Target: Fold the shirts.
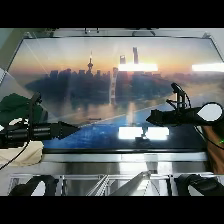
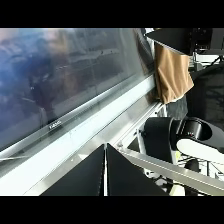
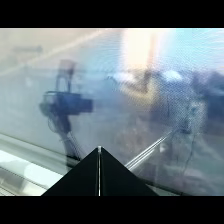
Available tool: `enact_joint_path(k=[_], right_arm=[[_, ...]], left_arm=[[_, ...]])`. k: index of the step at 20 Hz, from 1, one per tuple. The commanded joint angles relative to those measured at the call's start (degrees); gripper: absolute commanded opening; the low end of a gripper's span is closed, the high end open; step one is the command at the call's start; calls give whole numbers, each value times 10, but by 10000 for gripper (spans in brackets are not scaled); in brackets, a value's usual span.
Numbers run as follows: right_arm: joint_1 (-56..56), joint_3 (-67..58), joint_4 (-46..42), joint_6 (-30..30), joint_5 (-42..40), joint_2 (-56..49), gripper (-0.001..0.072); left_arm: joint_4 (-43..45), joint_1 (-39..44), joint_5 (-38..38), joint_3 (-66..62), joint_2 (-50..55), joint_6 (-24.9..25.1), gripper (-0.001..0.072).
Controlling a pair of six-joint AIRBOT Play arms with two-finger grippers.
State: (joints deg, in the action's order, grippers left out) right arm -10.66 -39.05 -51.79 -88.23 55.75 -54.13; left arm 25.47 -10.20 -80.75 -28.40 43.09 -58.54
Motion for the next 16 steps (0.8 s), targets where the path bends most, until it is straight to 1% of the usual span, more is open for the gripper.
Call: enact_joint_path(k=[1, 3, 4, 5, 7, 8, 9, 10, 11, 12, 14, 16], right_arm=[[0, 0, 0, 0, 0, 0, 24], [0, 0, 0, 0, 0, 0, 24], [0, 0, 0, 0, 0, 0, 24], [0, 0, 0, 0, 0, 0, 24], [0, 0, 0, 0, 0, 0, 24], [0, 0, 0, 0, 0, 0, 24], [0, 0, 0, 0, 0, 0, 24], [0, 0, 0, 0, 0, 0, 24], [0, 0, 0, 0, 0, 0, 24], [0, 0, 0, 0, 0, 0, 24], [0, 0, 0, 0, 0, 1, 24], [0, 0, 0, 0, 0, 1, 24]], left_arm=[[0, -1, 0, 0, -2, -1, 20], [0, -1, 0, 0, -2, 0, 19], [4, -1, 0, -1, -2, -1, 2], [21, -8, -1, -9, -2, -13, 0], [147, -60, 0, -67, -2, -91, 1], [216, -105, 6, -108, -2, -113, 2], [263, -153, 19, -144, -2, -117, 5], [293, -213, 40, -178, -2, -116, 223], [296, -267, 69, -200, 4, -116, 541], [291, -318, 88, -220, 21, -122, 712], [279, -394, 98, -257, 88, -124, 708], [292, -432, 98, -299, 178, -123, 707]])
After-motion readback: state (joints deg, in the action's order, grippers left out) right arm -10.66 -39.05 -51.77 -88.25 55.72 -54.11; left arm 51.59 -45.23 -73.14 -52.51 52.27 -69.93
